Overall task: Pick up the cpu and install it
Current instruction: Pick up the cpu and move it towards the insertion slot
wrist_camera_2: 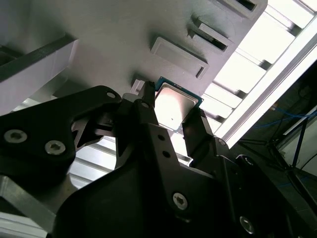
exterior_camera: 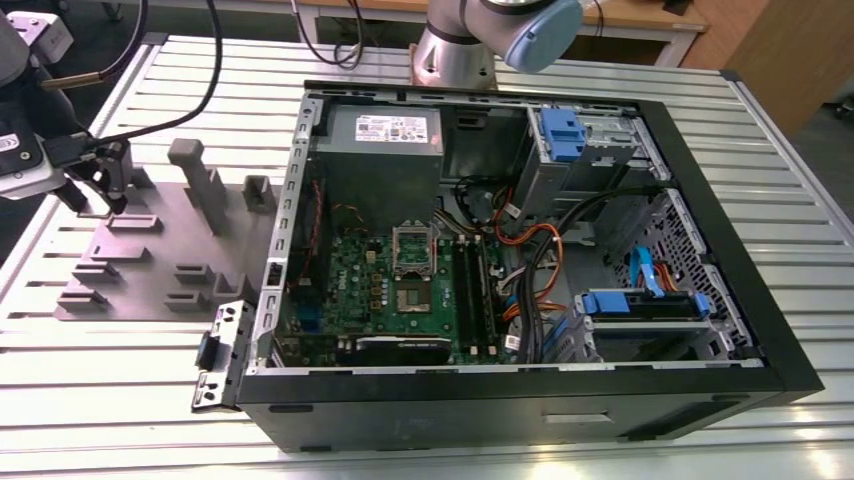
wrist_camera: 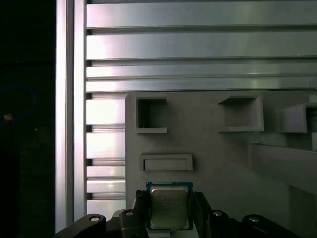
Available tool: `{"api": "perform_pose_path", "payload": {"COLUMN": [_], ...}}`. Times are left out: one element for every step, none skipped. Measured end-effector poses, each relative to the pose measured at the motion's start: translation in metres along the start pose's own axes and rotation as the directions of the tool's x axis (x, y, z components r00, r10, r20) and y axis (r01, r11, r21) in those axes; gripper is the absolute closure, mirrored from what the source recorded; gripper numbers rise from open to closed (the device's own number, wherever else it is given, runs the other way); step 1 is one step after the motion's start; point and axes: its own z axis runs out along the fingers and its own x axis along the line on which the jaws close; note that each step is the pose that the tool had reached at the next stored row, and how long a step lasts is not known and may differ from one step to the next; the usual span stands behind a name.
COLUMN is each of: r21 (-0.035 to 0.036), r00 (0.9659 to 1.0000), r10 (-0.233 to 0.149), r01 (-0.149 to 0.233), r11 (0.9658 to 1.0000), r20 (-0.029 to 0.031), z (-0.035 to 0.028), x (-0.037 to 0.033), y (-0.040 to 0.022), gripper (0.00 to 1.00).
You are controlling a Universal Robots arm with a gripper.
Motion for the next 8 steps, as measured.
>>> {"api": "perform_pose_path", "payload": {"r21": [0.0, 0.0, 0.0, 0.0, 0.0, 0.0, 0.0001, 0.0003], "r00": [1.0, 1.0, 1.0, 1.0, 1.0, 1.0, 1.0, 1.0], "r10": [0.0, 0.0, 0.0, 0.0, 0.0, 0.0, 0.0, 0.0], "r01": [0.0, 0.0, 0.0, 0.0, 0.0, 0.0, 0.0, 0.0], "r11": [1.0, 1.0, 1.0, 1.0, 1.0, 1.0, 1.0, 1.0], "r20": [0.0, 0.0001, 0.0, 0.0, 0.0, 0.0, -0.0002, -0.0005], "z": [-0.0004, -0.0004, -0.0014, -0.0018, -0.0019, -0.002, -0.0023, -0.003], "x": [0.0, 0.0, 0.0, 0.0, 0.0, 0.0, 0.0, 0.0001], "y": [0.0, 0.0, 0.0001, 0.0001, 0.0001, 0.0001, 0.0001, 0.0001], "gripper": [0.53, 0.53, 0.53, 0.53, 0.53, 0.53, 0.53, 0.53]}}
